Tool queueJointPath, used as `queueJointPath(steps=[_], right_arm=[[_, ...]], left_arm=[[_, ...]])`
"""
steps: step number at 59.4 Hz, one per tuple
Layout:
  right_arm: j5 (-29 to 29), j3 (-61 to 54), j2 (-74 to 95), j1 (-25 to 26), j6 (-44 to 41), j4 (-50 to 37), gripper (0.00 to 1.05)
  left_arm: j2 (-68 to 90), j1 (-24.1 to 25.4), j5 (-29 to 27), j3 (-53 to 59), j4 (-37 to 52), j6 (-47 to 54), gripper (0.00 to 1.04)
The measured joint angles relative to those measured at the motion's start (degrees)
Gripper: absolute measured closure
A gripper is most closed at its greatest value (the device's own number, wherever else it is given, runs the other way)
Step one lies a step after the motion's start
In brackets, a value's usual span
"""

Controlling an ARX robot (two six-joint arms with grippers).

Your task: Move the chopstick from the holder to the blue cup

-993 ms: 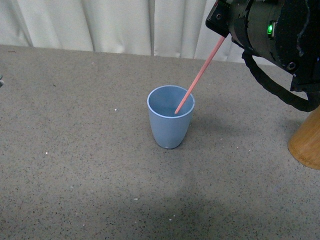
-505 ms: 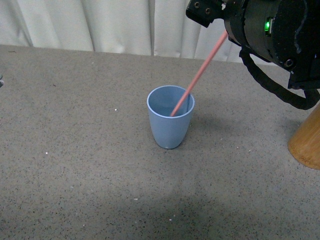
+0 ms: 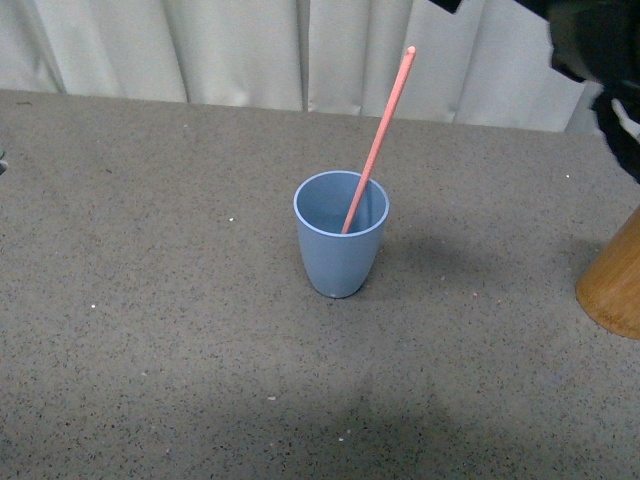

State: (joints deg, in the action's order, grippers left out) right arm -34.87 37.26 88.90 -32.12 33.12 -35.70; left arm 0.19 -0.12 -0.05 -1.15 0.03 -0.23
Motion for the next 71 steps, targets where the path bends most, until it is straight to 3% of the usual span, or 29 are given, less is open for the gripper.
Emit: queueJointPath(steps=[4,7,12,19,26,34,41,45,48,71], right_arm=[[1.6,-4.3,-3.4,0.7,-2.8,-3.5,0.13],[6.3,-11.1,-7.4,2.5,-11.8,-13.8,0.24],[9.3,-21.7,-19.2,5.9,-23.4,-15.8,0.4],[10.3,-33.5,-39.3,7.7,-29.5,-4.4,0.59],[10.0,-37.1,-67.4,6.9,-31.8,20.8,0.81],[15.3,-37.1,-83.6,11.3,-32.5,31.4,1.04],[24.4,-37.1,-87.3,19.2,-32.9,34.7,1.04],[32.5,-37.1,-88.4,26.9,-32.9,35.6,1.04],[33.9,-37.1,-88.7,30.3,-32.9,35.6,1.04],[34.7,-37.1,-88.7,31.9,-32.9,35.7,1.04]], left_arm=[[0.0,0.0,0.0,0.0,0.0,0.0,0.07],[0.0,0.0,0.0,0.0,0.0,0.0,0.07],[0.0,0.0,-0.1,0.0,0.0,0.0,0.07],[0.0,0.0,0.0,0.0,0.0,0.0,0.07],[0.0,0.0,0.1,0.0,0.0,0.0,0.07],[-0.1,0.0,0.0,0.0,0.0,0.0,0.07],[-0.1,0.0,0.0,0.0,0.0,0.0,0.07],[-0.1,0.0,0.0,0.0,0.0,0.0,0.07],[-0.1,0.0,0.0,0.0,0.0,0.0,0.07],[-0.1,0.0,0.0,0.0,0.0,0.0,0.07]])
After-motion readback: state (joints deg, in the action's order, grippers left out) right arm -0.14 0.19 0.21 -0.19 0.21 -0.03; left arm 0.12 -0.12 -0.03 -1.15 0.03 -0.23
